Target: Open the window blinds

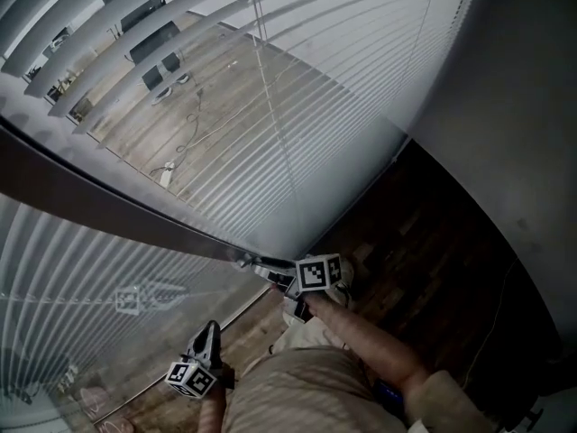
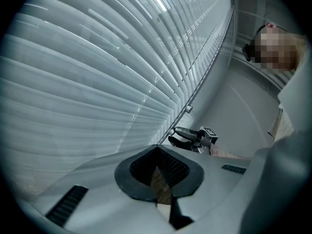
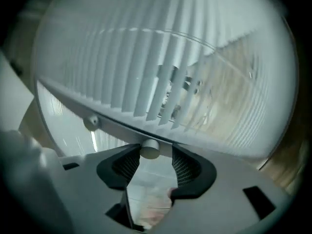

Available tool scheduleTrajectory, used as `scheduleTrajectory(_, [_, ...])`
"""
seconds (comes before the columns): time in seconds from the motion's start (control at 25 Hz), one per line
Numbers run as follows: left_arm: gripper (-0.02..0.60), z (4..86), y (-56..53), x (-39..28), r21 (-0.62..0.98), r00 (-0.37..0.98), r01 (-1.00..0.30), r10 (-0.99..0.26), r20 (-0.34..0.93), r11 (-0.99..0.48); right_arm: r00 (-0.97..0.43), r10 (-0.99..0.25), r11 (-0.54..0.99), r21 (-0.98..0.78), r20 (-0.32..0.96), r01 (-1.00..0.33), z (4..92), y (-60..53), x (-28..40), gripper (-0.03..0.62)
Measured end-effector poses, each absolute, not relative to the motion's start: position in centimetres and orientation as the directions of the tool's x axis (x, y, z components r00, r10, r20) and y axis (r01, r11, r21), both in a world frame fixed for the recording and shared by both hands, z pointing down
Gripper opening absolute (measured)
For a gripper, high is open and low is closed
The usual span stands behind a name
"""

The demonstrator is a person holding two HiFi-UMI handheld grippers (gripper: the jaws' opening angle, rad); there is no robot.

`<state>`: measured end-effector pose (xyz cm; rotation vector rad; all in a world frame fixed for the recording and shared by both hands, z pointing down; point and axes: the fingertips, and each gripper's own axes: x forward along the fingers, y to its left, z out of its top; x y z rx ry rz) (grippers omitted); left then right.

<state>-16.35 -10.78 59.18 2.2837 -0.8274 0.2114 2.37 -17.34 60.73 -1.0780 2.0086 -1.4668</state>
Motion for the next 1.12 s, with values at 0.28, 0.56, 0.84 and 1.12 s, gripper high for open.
scheduleTrajectory(0.28, [0.011, 59.6, -11.4, -16.5, 0.552, 0.783, -0.618, -0.502, 0.368, -0.559, -0.329, -0.832, 0.378, 0.022, 0.446, -0.926, 59.1, -16.7, 0.7, 0.177])
scheduleTrajectory(0.56, [0.011, 58.5, -11.9, -16.6, 0.543, 0.78, -0.623, -0.498, 0.378, -0.564, -0.472, -0.819, 0.209, -0.596, 0.327, -0.775, 58.9, -17.1, 1.6, 0.123])
scheduleTrajectory(0.84, [0.011, 57.1, -12.0, -15.5, 0.542, 0.789, -0.613, -0.487, 0.376, -0.574, -0.626, -0.78, -0.007, -1.0, 0.001, 0.007, 58.3, -17.3, 3.2, 0.123])
scheduleTrajectory(1.12, [0.011, 57.4, -12.6, -15.8, 0.548, 0.795, -0.605, -0.478, 0.374, -0.578, -0.613, -0.786, -0.065, -0.975, -0.082, 0.214, 59.0, -17.8, 2.5, 0.123])
